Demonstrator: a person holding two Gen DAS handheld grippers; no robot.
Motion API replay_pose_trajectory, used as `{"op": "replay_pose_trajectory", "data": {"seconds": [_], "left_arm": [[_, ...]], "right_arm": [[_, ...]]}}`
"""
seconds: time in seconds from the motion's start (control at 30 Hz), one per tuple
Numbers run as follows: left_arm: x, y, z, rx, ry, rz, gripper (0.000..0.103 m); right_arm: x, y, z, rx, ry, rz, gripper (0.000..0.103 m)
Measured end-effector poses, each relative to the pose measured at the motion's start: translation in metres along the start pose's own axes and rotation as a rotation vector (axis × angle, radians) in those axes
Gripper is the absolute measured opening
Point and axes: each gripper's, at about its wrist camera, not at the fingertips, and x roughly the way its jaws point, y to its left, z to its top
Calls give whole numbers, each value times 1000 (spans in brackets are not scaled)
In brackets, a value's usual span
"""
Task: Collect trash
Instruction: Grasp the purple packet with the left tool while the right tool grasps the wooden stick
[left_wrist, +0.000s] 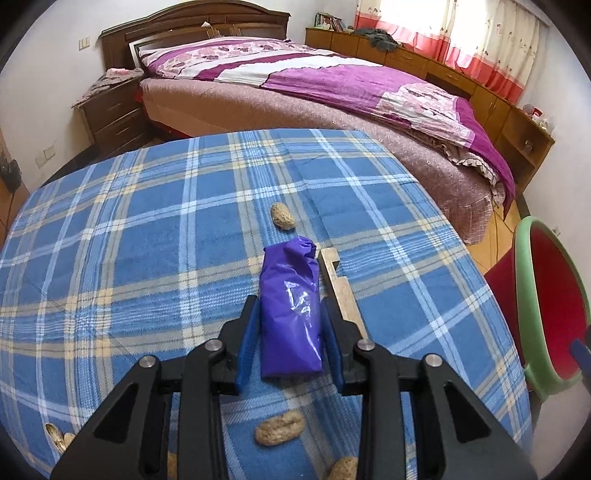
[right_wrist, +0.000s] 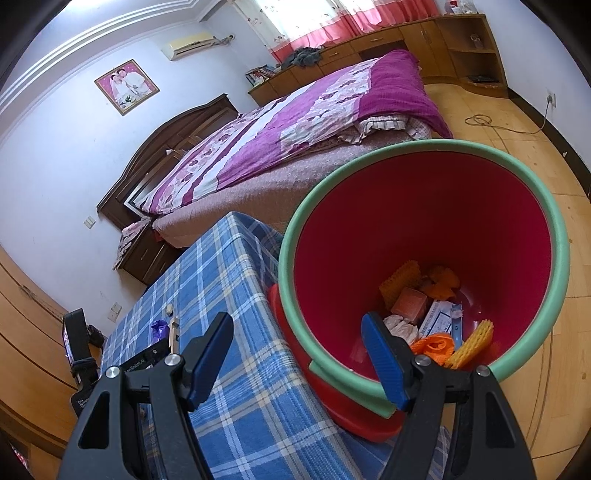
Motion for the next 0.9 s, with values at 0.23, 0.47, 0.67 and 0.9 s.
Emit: {"op": "replay_pose_trajectory", "data": {"seconds": [0.23, 0.47, 0.67, 0.9], "left_arm": [[-18, 13, 0, -39, -34, -41, 28], [-41, 36, -3, -80, -79, -22, 28], [-42, 63, -9, -124, -91, 7, 28], [-45, 80, -13, -143, -136, 46, 28]], "right_arm": [[-1, 20, -2, -37, 6, 11, 74], [4, 49, -7, -95, 24, 31, 74], [16, 75, -14, -153, 54, 24, 74], [33, 109, -26, -234, 81, 27, 74]]}}
